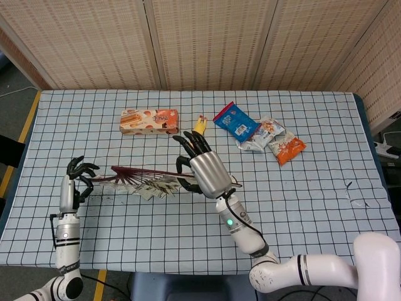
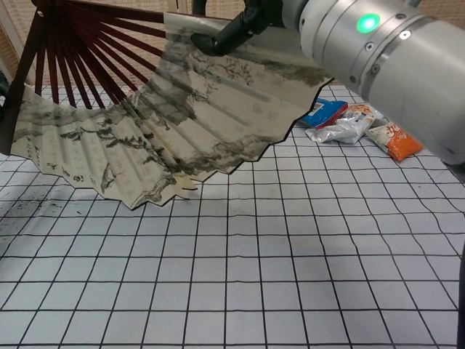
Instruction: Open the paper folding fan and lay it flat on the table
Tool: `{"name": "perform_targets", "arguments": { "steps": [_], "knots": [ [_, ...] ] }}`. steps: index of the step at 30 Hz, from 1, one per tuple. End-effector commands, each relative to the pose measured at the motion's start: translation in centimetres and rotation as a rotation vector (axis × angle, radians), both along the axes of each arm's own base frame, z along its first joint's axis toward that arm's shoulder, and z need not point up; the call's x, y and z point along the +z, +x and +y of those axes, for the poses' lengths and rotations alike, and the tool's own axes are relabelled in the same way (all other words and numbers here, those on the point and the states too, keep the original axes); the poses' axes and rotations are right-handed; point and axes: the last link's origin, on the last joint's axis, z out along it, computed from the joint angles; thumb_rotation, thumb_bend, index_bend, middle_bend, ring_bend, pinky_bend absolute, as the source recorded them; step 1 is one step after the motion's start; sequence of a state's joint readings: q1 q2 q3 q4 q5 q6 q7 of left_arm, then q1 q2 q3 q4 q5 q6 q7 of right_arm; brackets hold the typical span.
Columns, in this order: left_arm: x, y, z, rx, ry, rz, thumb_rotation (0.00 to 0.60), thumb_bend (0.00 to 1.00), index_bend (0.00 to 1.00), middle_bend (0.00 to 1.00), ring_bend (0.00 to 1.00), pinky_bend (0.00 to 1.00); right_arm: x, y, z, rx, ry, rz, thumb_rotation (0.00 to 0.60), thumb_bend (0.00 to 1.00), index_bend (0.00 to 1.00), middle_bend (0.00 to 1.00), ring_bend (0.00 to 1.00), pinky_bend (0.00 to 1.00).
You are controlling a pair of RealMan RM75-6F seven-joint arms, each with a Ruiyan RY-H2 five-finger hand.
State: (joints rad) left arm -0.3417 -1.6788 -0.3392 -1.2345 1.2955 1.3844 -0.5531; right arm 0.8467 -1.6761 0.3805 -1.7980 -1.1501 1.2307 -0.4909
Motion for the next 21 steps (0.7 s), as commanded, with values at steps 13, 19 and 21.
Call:
{"name": "perform_targets", "arguments": {
  "steps": [13,19,21],
  "knots": [
    [1.6,-3.4,0.0,-0.002,0.121,0.134,0.6,0.62,0.9,0.44,0.12,0.0,0.9,-4.3,3.8,0.166,-0.094,0.147,0.6,0.69,0.66,0.1,0.0,0.0],
    [1.7,-4.5,-0.2,0.01,0.116,0.136,0.6,0.62,0.88,0.43,0.12,0.0,2.1,-8.2,6.7,0.253,-0.186,0.3,0.6,0.69,0.65,0.1,0.0,0.0],
    [1.6,-4.6,-0.3,0.007,0.108,0.139,0.6,0.62,0.86,0.43,0.12,0.0,2.3,-10.0,7.4,0.258,-0.206,0.349,0.6,0.69,0.65,0.1,0.0,0.0]
  ]
}}
